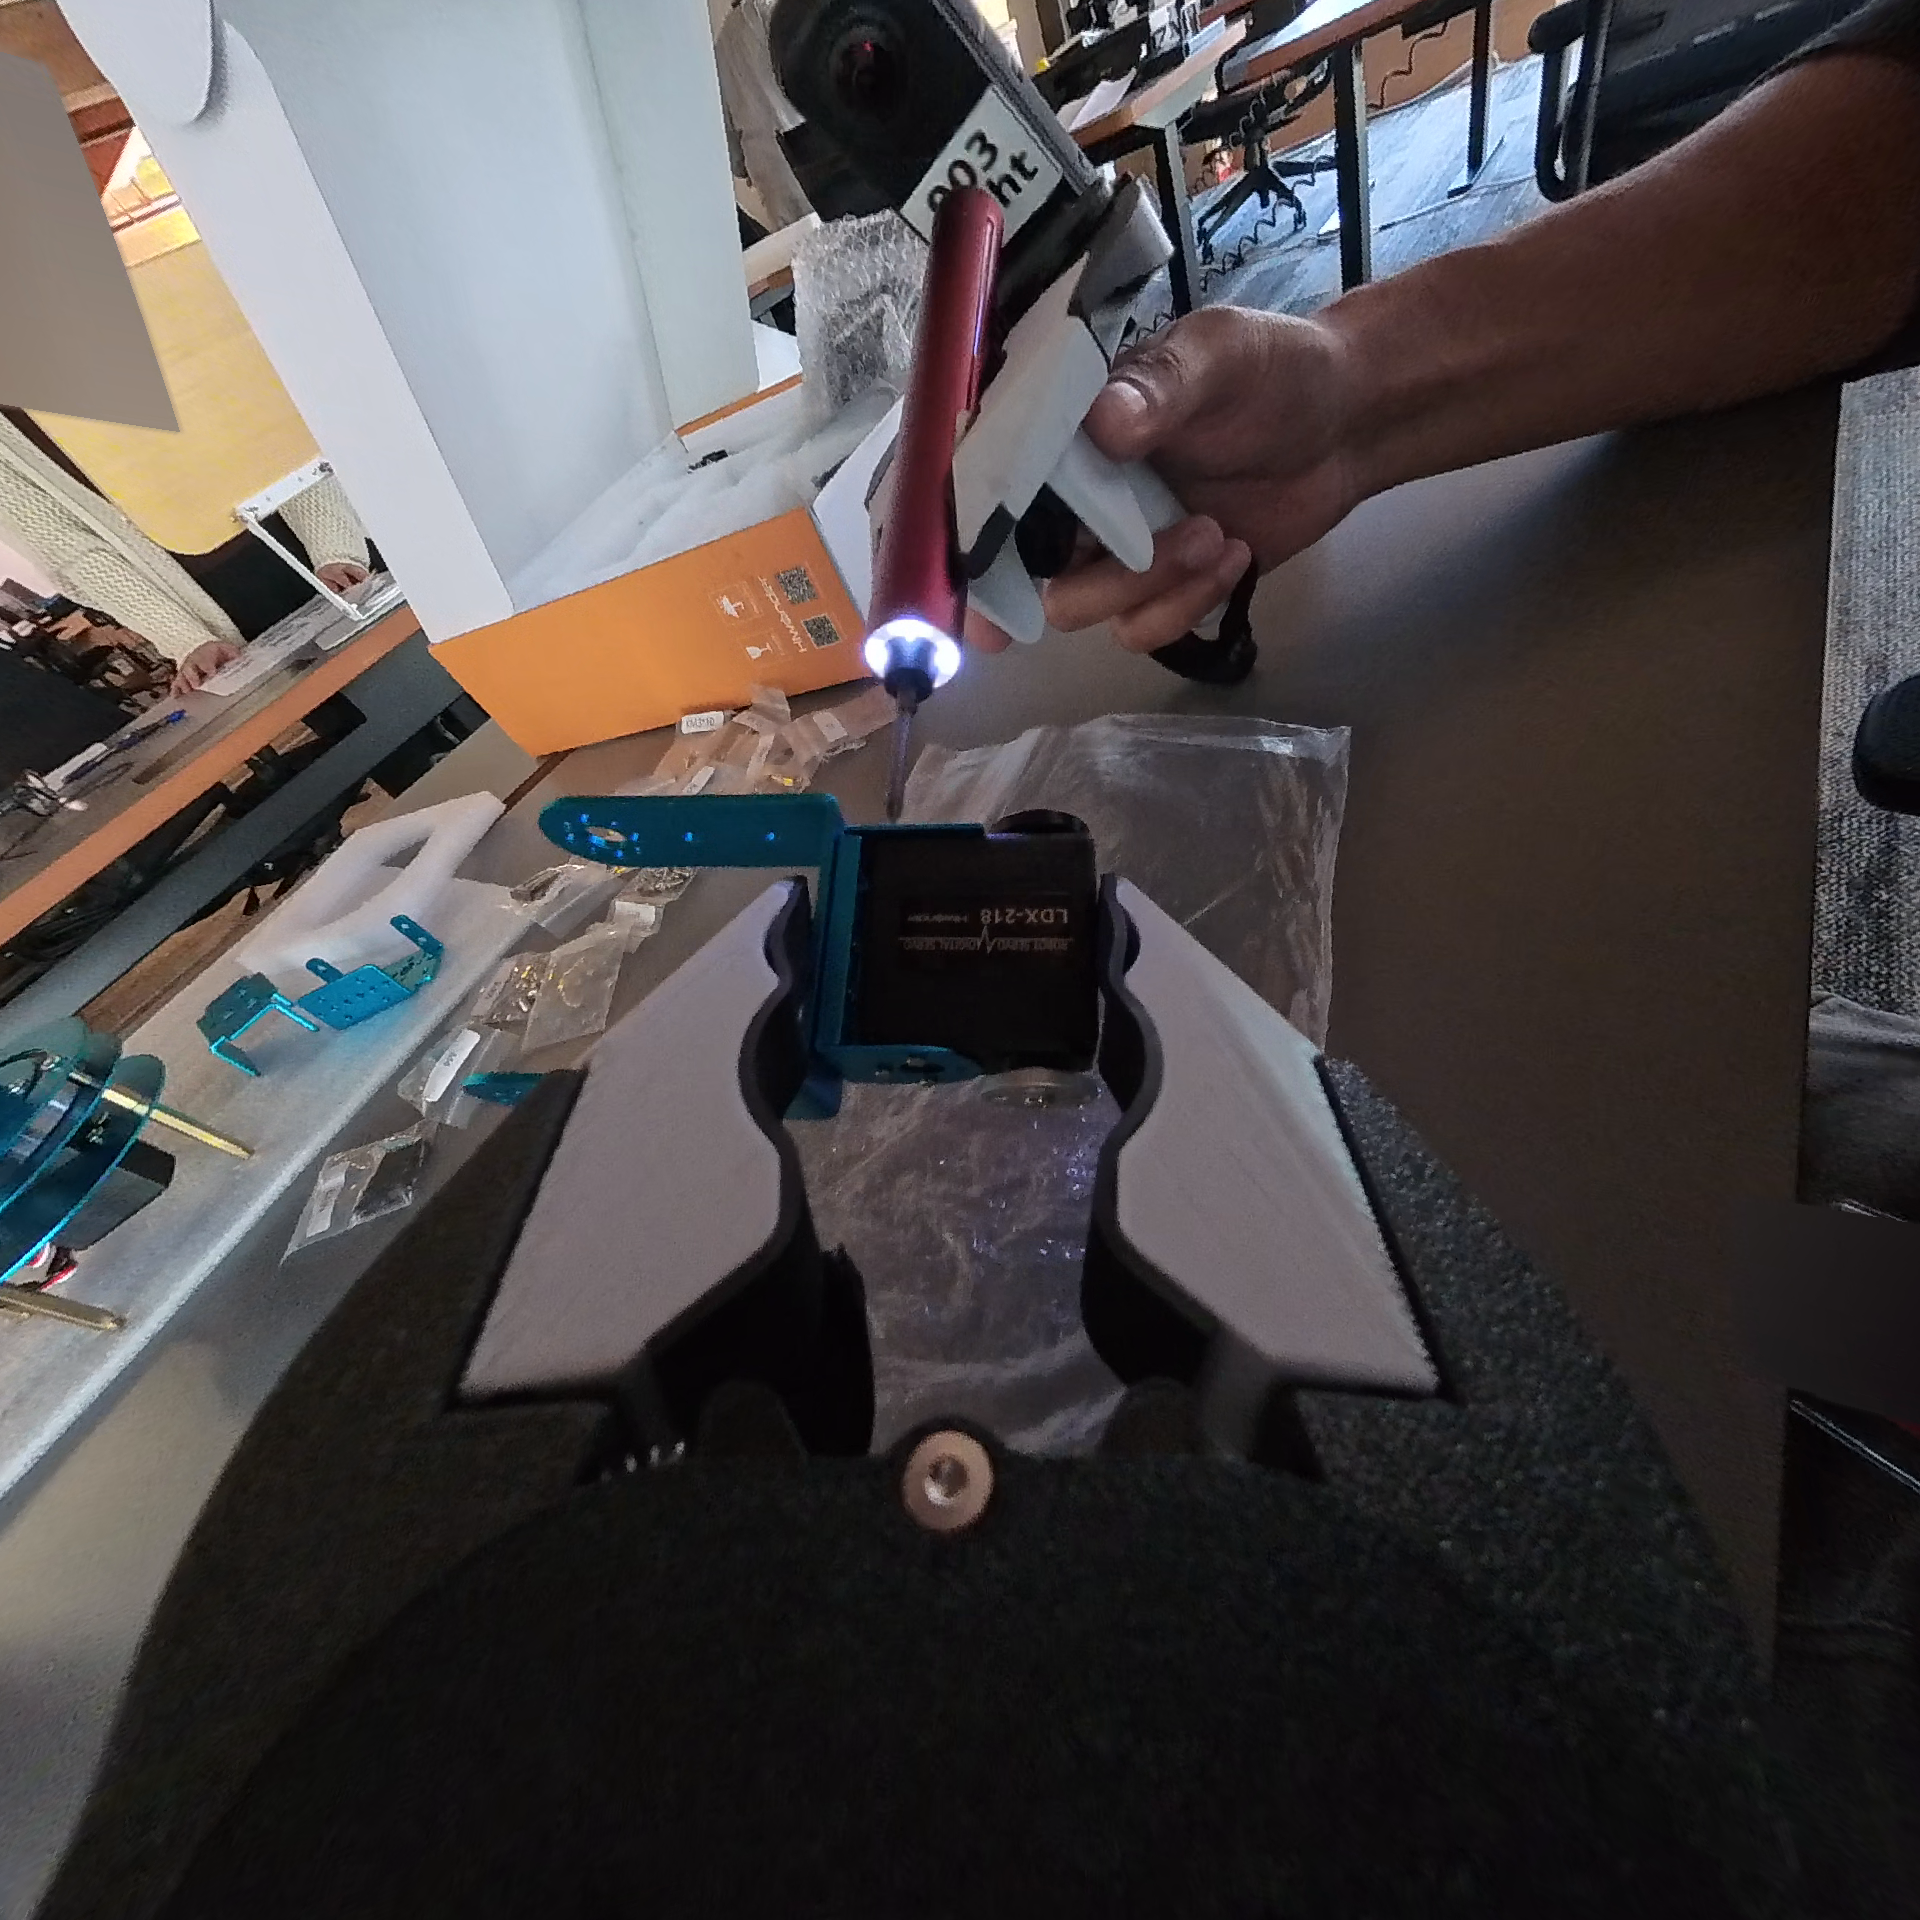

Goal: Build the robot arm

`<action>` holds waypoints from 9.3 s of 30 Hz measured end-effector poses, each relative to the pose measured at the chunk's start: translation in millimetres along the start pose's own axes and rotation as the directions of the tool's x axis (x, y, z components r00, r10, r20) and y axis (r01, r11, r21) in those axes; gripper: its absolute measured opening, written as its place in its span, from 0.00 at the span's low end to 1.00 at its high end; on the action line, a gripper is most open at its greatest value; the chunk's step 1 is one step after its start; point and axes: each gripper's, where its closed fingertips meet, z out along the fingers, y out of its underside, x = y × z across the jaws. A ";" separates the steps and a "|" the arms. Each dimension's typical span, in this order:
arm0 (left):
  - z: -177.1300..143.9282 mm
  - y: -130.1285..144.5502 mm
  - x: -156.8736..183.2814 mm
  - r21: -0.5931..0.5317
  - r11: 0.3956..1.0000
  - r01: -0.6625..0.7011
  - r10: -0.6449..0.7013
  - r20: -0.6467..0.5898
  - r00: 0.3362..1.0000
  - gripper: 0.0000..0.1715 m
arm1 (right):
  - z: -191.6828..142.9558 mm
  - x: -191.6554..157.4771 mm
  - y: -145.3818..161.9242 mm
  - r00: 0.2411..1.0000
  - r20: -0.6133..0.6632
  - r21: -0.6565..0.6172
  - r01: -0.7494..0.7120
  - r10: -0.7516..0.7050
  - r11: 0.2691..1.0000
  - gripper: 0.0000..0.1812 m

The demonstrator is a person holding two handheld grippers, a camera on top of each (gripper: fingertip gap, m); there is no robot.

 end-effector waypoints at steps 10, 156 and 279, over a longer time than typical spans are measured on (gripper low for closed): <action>0.9 0.1 3.3 -0.006 1.000 -0.008 0.008 -0.013 1.000 0.31 | 0.6 -0.4 2.7 1.000 0.006 -0.012 -0.002 0.002 1.000 0.13; 14.9 81.8 13.5 -0.544 0.839 0.013 -0.203 -0.291 0.935 0.32 | -40.4 47.9 3.5 0.944 -0.330 -0.177 -0.030 -0.030 0.984 0.12; -409.9 253.5 368.8 -0.068 0.347 0.935 -0.303 0.936 0.180 0.26 | 48.5 -192.8 384.5 0.856 -0.516 -0.350 -0.244 0.031 0.904 0.21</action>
